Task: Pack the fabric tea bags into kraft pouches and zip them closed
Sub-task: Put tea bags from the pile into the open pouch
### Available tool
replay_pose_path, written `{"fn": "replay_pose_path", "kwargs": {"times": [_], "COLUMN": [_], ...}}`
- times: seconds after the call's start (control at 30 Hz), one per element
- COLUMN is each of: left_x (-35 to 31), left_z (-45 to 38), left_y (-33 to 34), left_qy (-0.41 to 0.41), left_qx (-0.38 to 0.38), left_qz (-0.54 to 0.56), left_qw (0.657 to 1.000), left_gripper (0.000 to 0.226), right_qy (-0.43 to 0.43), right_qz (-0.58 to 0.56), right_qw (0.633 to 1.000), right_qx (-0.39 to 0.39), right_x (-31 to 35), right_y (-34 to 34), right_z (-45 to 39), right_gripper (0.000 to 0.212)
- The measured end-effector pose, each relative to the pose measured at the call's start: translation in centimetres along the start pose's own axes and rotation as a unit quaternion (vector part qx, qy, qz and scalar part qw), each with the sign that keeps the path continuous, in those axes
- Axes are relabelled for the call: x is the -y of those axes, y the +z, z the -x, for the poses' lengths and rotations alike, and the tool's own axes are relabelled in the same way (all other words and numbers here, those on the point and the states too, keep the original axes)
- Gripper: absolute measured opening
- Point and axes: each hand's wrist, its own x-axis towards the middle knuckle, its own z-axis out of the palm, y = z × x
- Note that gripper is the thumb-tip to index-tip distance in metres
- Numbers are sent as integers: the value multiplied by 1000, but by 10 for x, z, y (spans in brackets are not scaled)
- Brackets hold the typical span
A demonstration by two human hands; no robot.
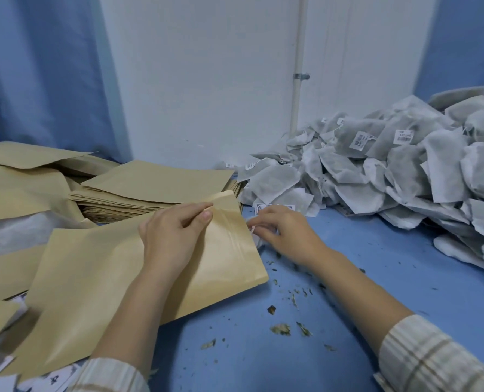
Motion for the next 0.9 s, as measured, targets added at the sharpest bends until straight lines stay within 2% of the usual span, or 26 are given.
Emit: {"fn": "replay_pose_path", "kwargs": {"times": [0.1,0.2,0.27,0.33,0.4,0.43,0.47,0.5,0.53,0.57,0.63,0.7,0.8,0.87,0.9], "left_x": [-2,-4,-1,4,7,8,9,10,10,11,13,13,13,13,12], "left_z": [0,-1,-2,-2,0,1,2,3,3,3,2,2,2,2,2], "left_y": [2,5,5,4,6,8,9,10,11,11,13,13,13,12,12], "left_qy": [4,3,-1,-7,-8,-6,-2,2,4,6,8,13,14,8,6], "left_qx": [5,12,17,22,17,12,7,-1,-8,-13,-20,-22,-22,-25,-29], "left_qz": [10,32,36,25,-13,-32,-44,-50,-53,-55,-59,-63,-63,-56,-52], "left_qw": [1000,999,999,999,1000,999,999,999,999,998,998,998,998,998,998], "left_gripper": [16,16,15,16,17,18,18,19,19,19,20,20,20,19,19], "right_qy": [30,151,169,127,121,134,163,202,237,260,281,282,254,257,268], "right_qz": [-111,-280,-268,-213,-201,-183,-132,-55,30,99,149,118,4,-171,-284], "right_qw": [993,944,932,948,964,973,977,972,961,948,940,947,956,941,914], "right_qx": [-9,89,178,198,125,49,-36,-106,-143,-151,-127,-101,-147,-140,-115], "right_x": [20,37,38,30,20,12,0,-10,-21,-31,-45,-49,-48,-45,-40], "right_y": [6,12,16,17,20,22,23,23,23,23,22,25,23,17,12], "right_z": [-7,-17,-22,-23,-22,-22,-23,-23,-22,-21,-19,-16,-16,-17,-16], "right_gripper": [15,15,25,34,28,16,12,20,27,34,41,38,20,19,20]}}
